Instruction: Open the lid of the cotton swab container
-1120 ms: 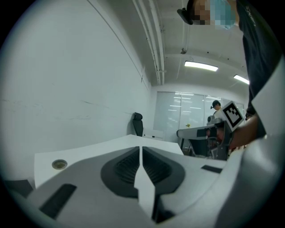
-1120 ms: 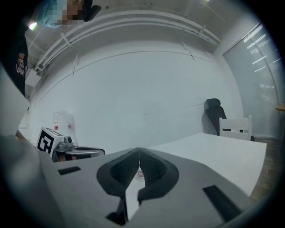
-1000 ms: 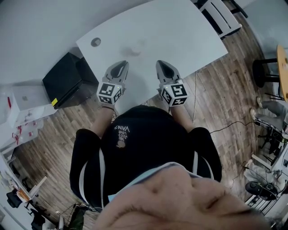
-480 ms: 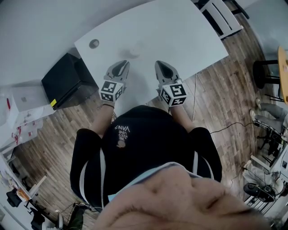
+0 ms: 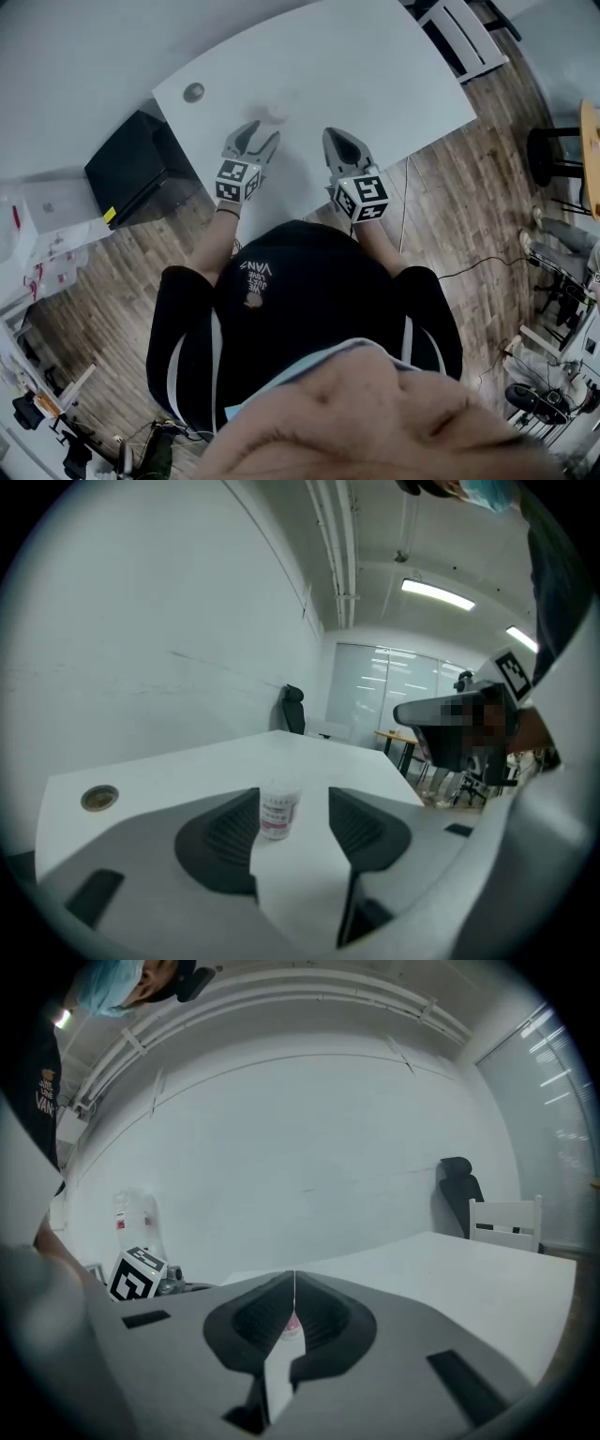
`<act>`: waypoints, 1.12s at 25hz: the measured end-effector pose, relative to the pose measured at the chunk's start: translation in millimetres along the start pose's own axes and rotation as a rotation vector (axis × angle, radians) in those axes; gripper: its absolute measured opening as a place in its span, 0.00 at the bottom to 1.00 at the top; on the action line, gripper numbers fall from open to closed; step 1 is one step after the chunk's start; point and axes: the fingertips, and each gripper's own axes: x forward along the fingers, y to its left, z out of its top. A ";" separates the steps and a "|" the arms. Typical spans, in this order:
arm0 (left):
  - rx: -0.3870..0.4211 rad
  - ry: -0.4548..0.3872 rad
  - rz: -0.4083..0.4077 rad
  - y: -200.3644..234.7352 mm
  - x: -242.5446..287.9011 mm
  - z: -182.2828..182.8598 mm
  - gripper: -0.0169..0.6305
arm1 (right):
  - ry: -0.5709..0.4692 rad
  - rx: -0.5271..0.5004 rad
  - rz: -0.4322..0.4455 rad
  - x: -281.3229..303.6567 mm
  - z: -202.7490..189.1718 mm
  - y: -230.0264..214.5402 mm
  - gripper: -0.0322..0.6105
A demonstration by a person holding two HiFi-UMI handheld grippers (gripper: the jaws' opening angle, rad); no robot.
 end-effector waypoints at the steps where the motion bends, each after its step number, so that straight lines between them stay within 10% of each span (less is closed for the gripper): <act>1: 0.003 0.007 -0.003 0.2 3.9 -2.5 0.36 | 0.003 0.000 0.000 0.5 -0.4 -1.0 0.07; 28: 0.100 0.207 -0.085 18.5 81.1 -38.0 0.53 | 0.045 -0.005 -0.016 15.9 -6.9 -19.5 0.07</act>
